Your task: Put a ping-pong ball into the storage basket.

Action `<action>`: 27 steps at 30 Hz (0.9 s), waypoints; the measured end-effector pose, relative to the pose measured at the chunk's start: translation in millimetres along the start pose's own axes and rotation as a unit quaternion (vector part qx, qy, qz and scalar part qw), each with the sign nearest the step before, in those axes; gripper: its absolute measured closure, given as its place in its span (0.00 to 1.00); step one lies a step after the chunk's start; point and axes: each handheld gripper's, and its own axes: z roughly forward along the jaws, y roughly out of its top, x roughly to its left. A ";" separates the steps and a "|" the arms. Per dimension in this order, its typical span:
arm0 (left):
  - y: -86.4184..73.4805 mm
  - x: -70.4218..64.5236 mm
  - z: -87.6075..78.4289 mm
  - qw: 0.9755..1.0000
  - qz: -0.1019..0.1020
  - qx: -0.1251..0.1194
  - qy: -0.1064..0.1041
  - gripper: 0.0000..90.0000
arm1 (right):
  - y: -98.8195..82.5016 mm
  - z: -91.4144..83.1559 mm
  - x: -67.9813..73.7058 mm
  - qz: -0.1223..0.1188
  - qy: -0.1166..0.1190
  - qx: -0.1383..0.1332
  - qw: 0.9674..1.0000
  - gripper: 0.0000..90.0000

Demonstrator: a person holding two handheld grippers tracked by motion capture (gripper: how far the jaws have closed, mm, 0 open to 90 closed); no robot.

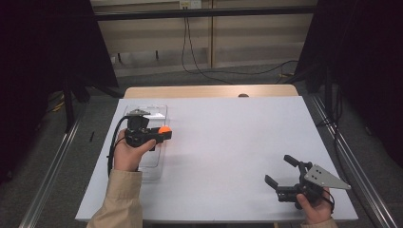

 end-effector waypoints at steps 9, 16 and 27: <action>-1.8 4.3 -3.1 1.000 -0.012 -0.009 0.008 0.57 | 0.0 0.2 0.2 -0.001 0.001 0.000 1.000 0.01; -1.9 6.2 -5.2 1.000 -0.009 -0.010 0.009 0.57 | 0.1 0.2 0.2 0.000 0.001 0.000 1.000 0.01; -2.7 9.8 -8.6 1.000 -0.012 -0.017 0.015 0.57 | 0.1 0.3 0.3 -0.001 0.001 0.000 1.000 0.01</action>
